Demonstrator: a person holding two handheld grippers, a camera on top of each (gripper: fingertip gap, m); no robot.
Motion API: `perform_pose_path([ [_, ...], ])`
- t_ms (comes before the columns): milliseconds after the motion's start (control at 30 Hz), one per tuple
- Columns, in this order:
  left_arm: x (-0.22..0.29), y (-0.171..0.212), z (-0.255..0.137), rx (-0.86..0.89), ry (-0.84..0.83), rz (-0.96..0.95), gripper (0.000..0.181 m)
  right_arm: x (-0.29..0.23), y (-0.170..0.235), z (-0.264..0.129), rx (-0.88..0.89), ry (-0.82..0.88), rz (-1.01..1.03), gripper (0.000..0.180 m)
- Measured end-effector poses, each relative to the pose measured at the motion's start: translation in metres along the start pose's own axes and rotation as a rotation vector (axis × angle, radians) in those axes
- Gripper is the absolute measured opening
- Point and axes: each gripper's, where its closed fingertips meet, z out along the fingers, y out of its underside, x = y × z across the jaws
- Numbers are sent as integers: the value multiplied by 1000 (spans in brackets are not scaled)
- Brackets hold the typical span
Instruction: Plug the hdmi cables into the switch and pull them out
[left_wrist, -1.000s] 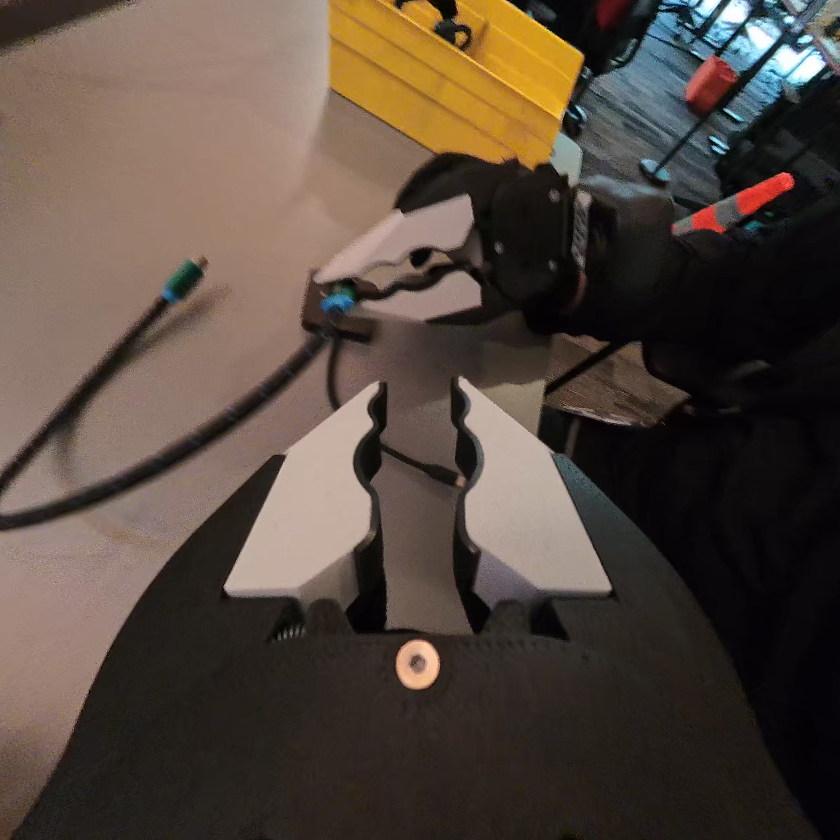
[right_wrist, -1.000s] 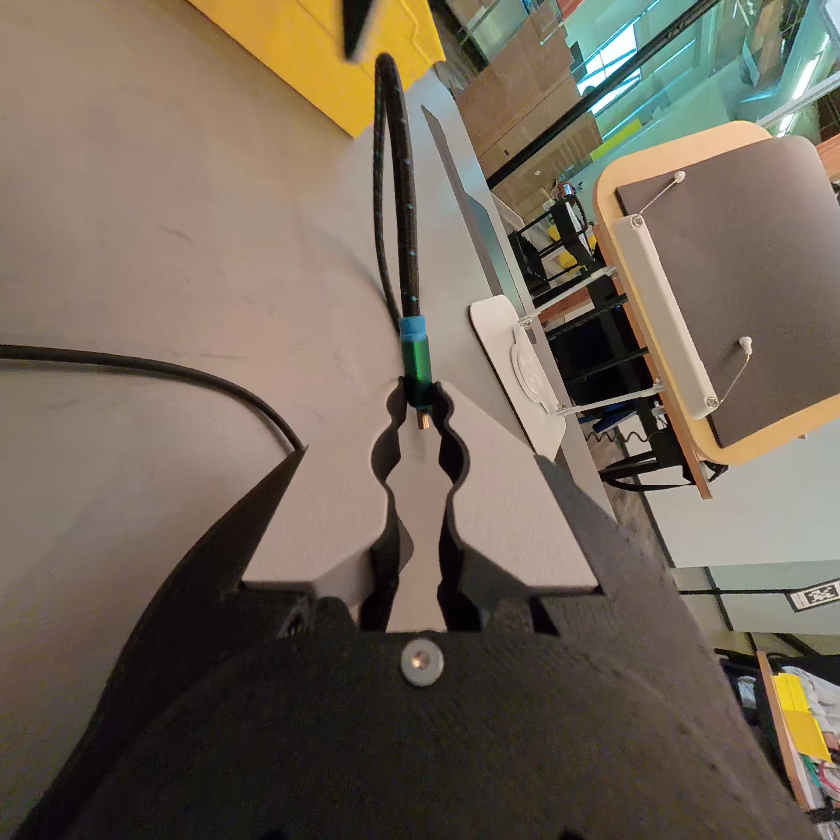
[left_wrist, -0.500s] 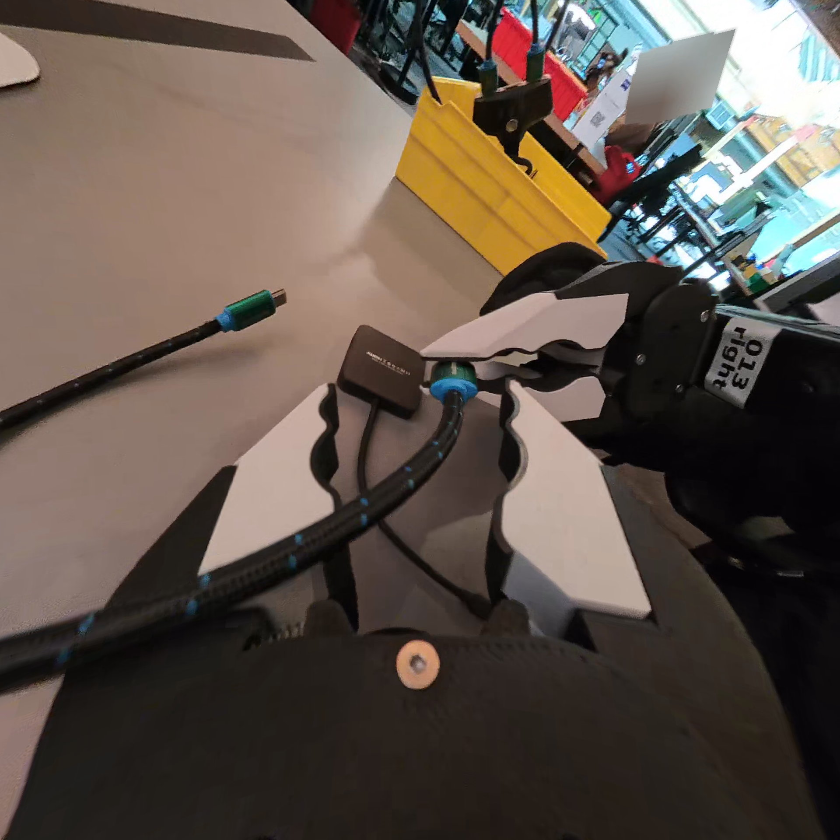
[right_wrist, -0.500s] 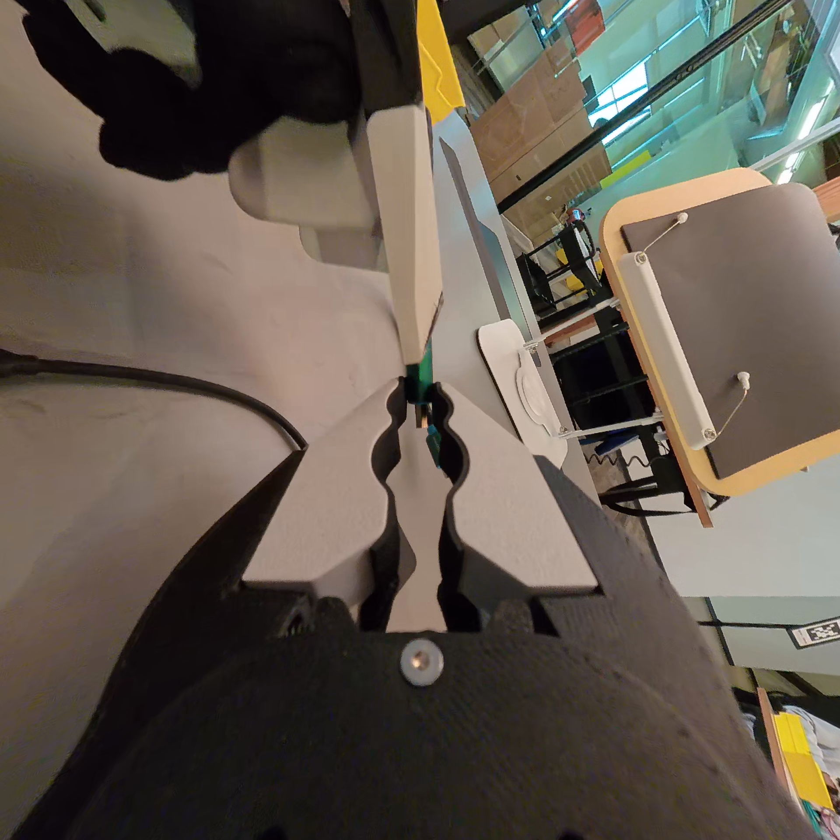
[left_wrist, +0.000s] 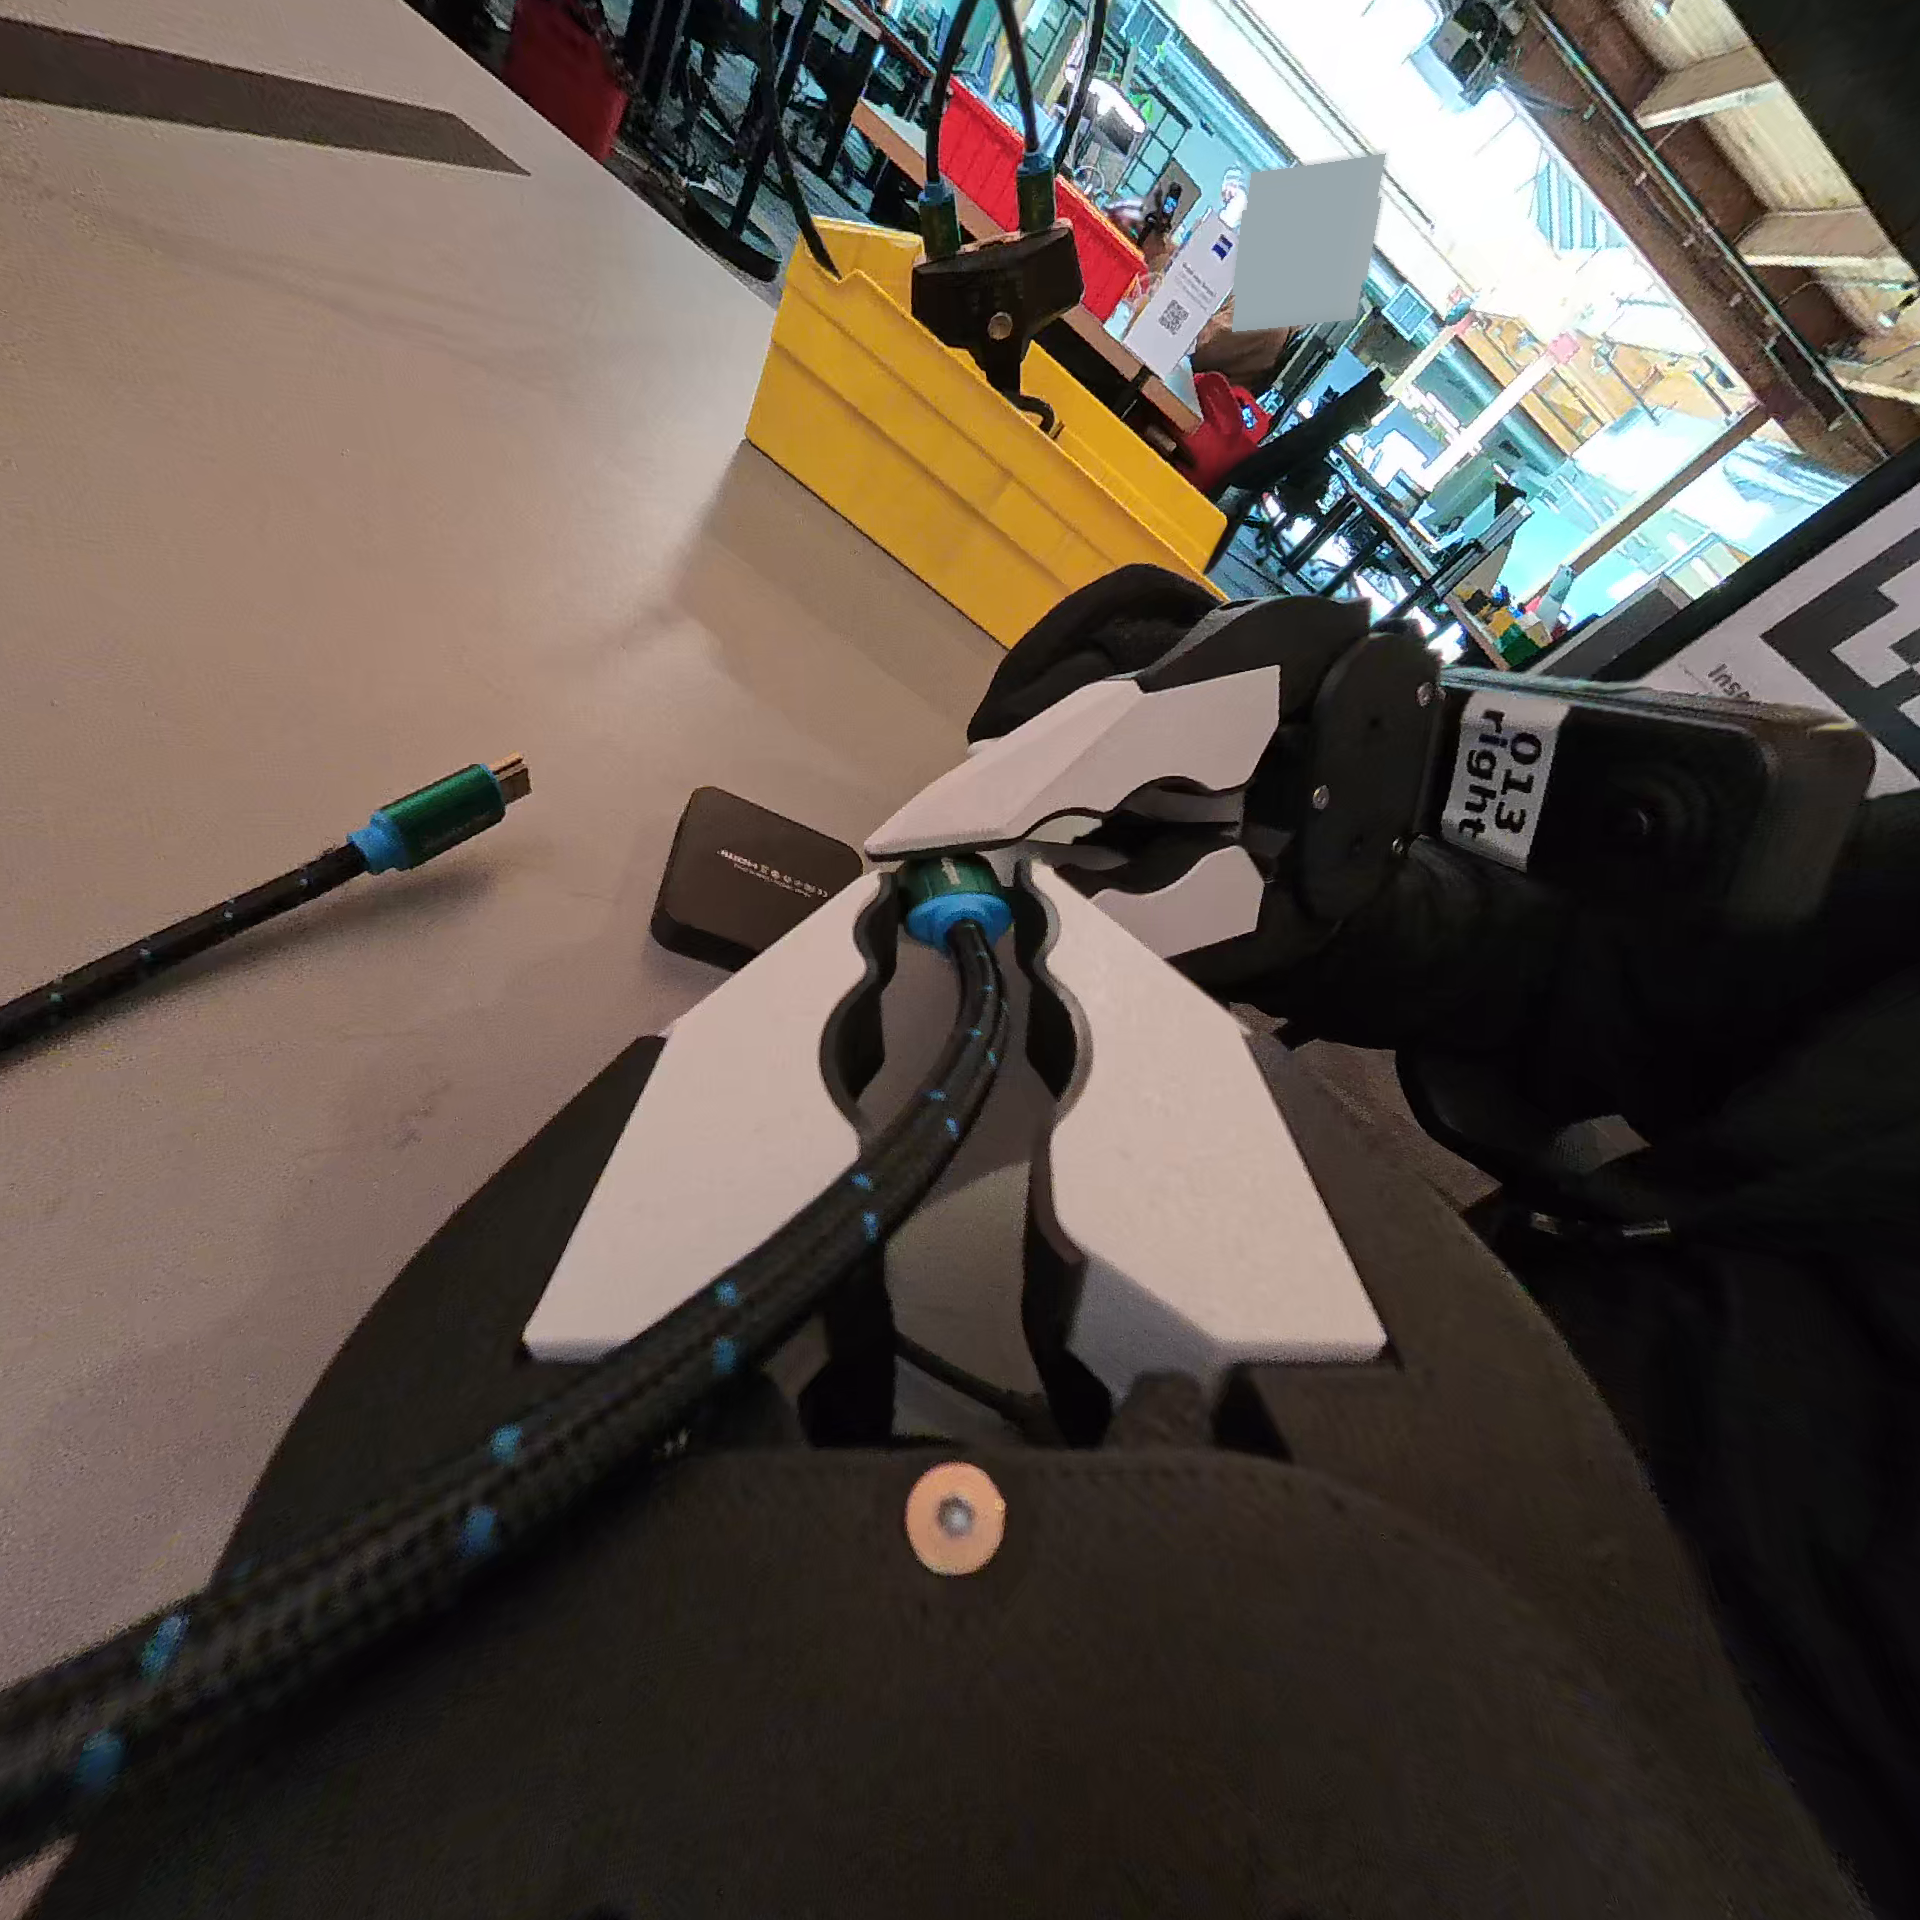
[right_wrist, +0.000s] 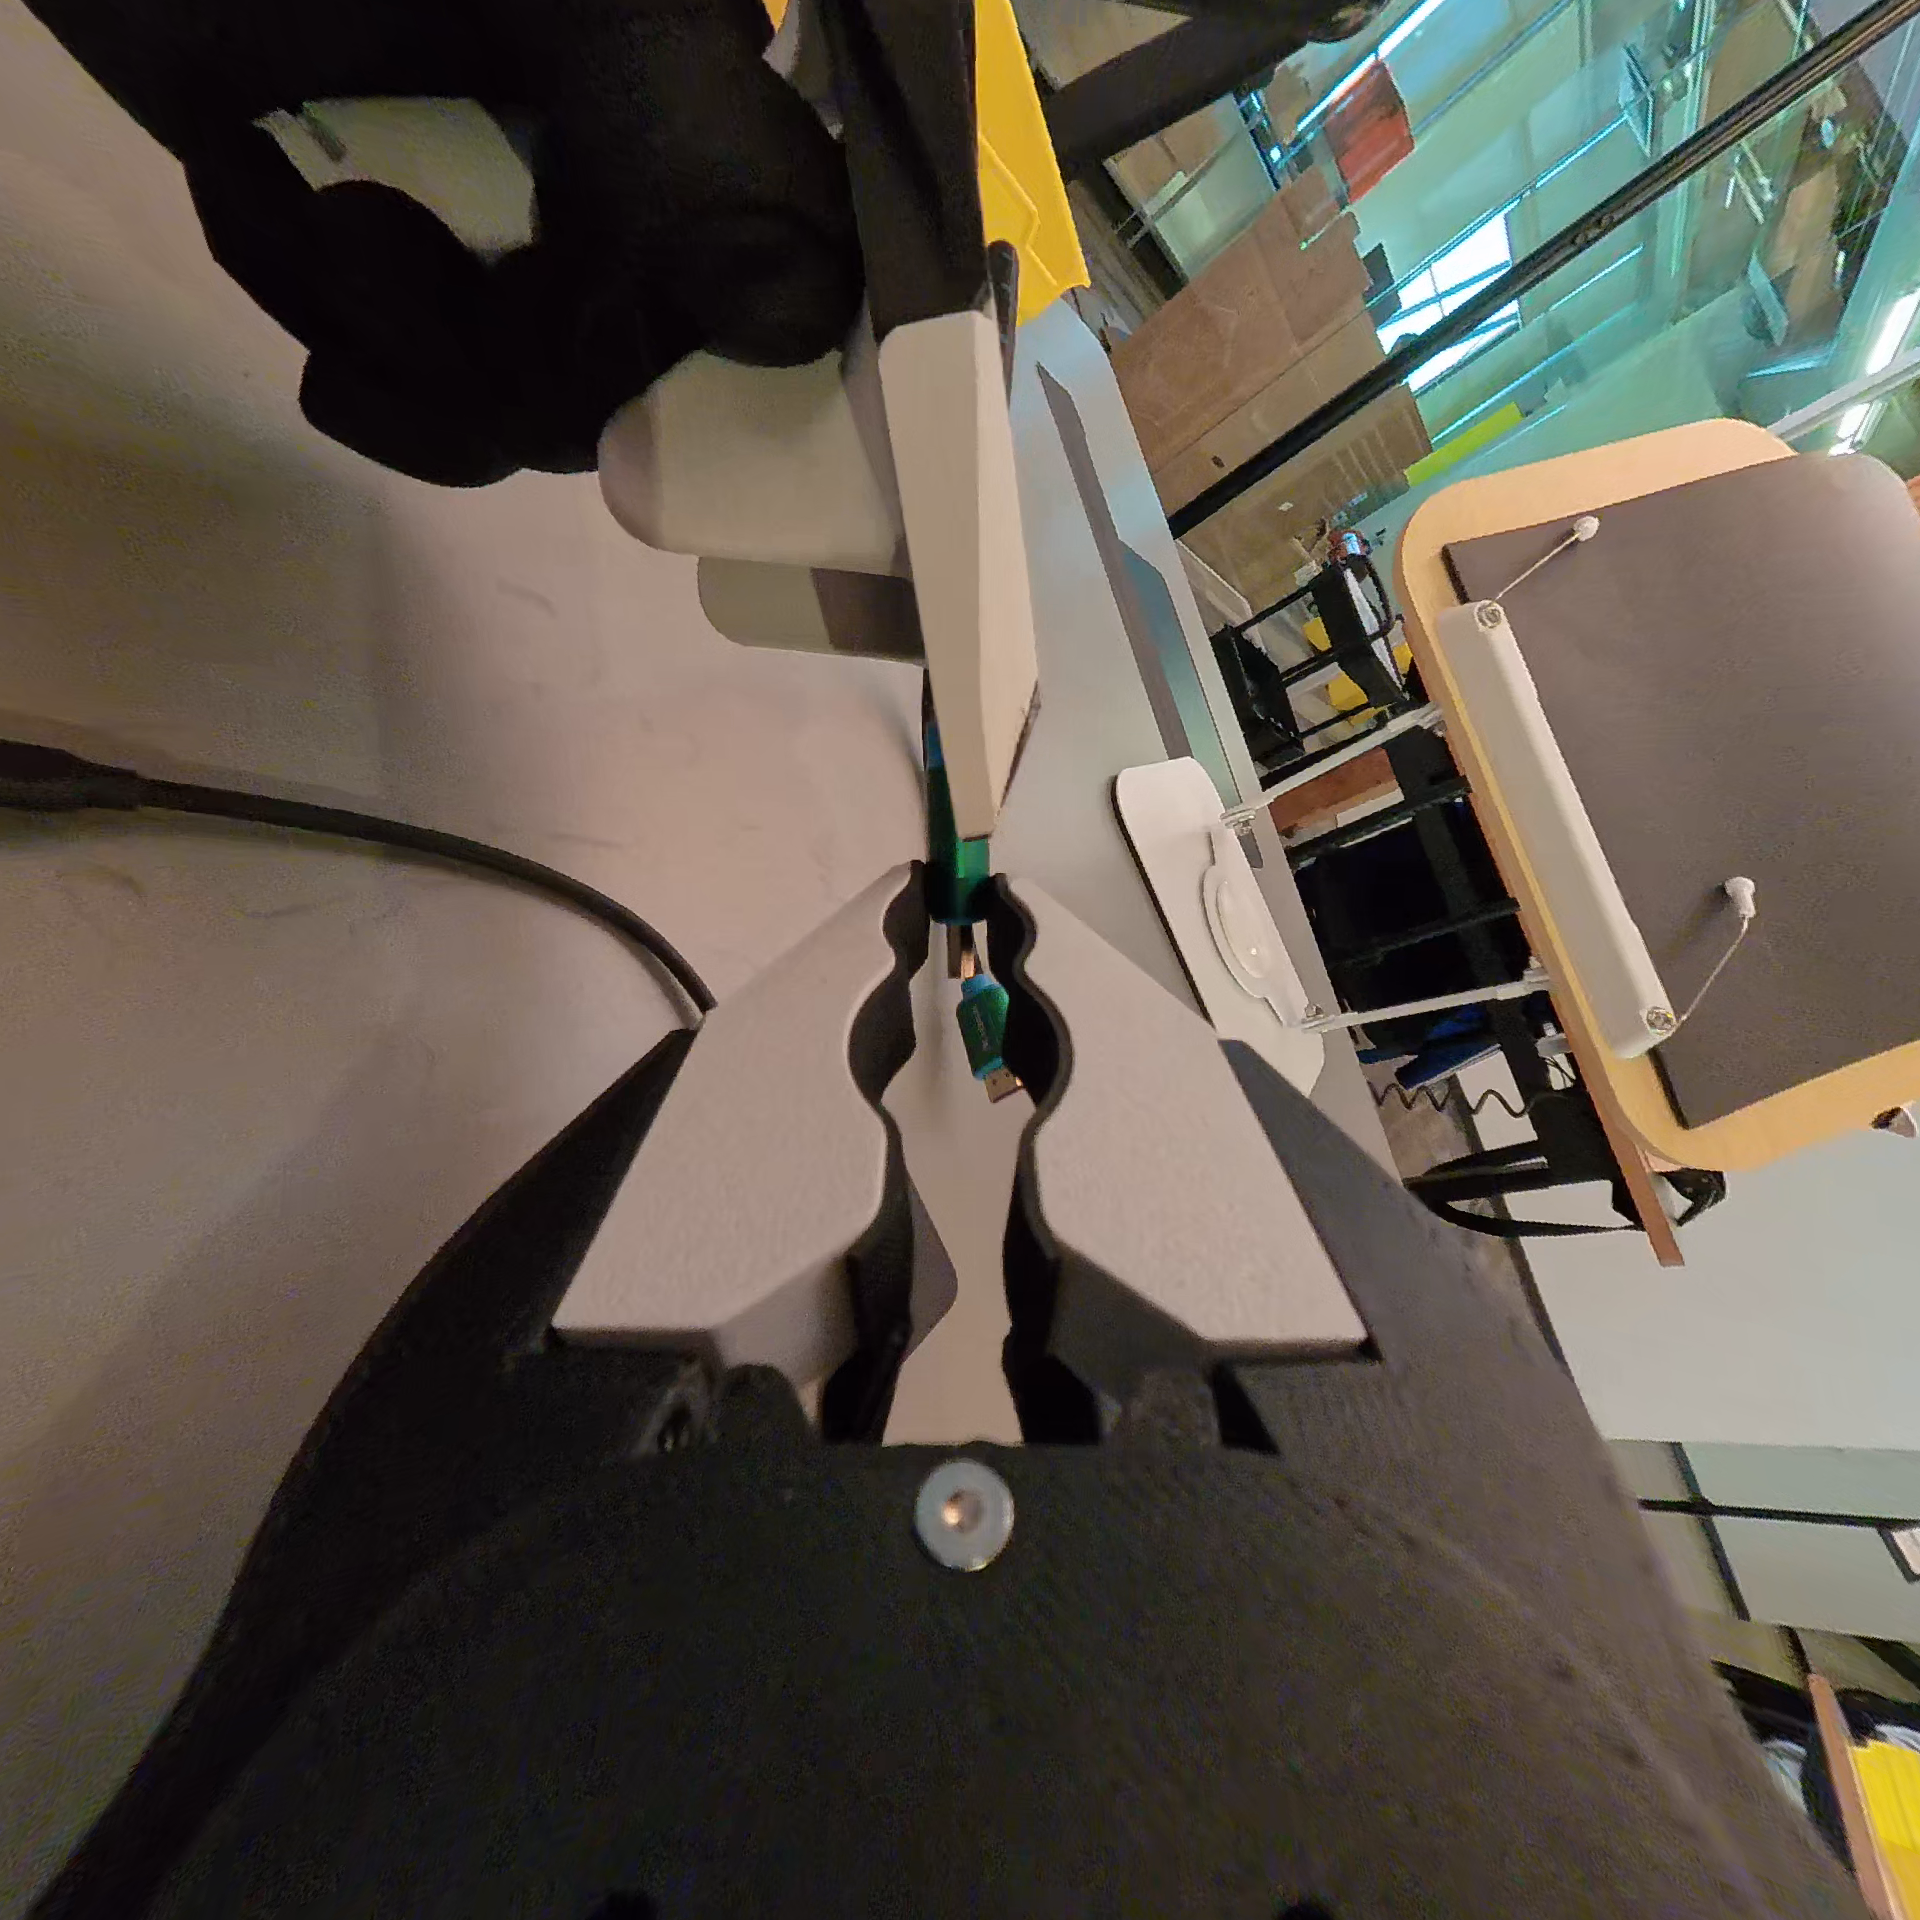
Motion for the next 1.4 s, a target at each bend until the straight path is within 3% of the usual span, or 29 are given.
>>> perform_pose_path([
  [333, 3, -5, -3, -15, -76, 139, 19, 5, -2, -2, 1, -19, 27, 8],
  [467, 0, -14, -14, 39, -103, 152, 18, 6, 4, -7, -2, -69, 136, 22],
  [567, 1, -18, -22, 67, -113, 186, 18, -2, 0, -13, 42, -186, 366, 22],
  [733, 10, -22, -28, 89, -150, 308, 18, -4, -18, -20, 224, -460, 989, 36],
  [900, 21, -26, -29, 97, -185, 438, 18, -2, -33, -21, 388, -689, 1353, 46],
  [1067, 32, -25, -25, 88, -188, 525, 18, 5, -40, -23, 535, -837, 1582, 44],
  [1267, 46, -24, -20, 73, -193, 645, 17, 8, -51, -35, 664, -993, 1636, 30],
  [1400, 49, -21, -16, 32, -221, 728, 17, 16, -58, -46, 740, -1048, 1651, 31],
])
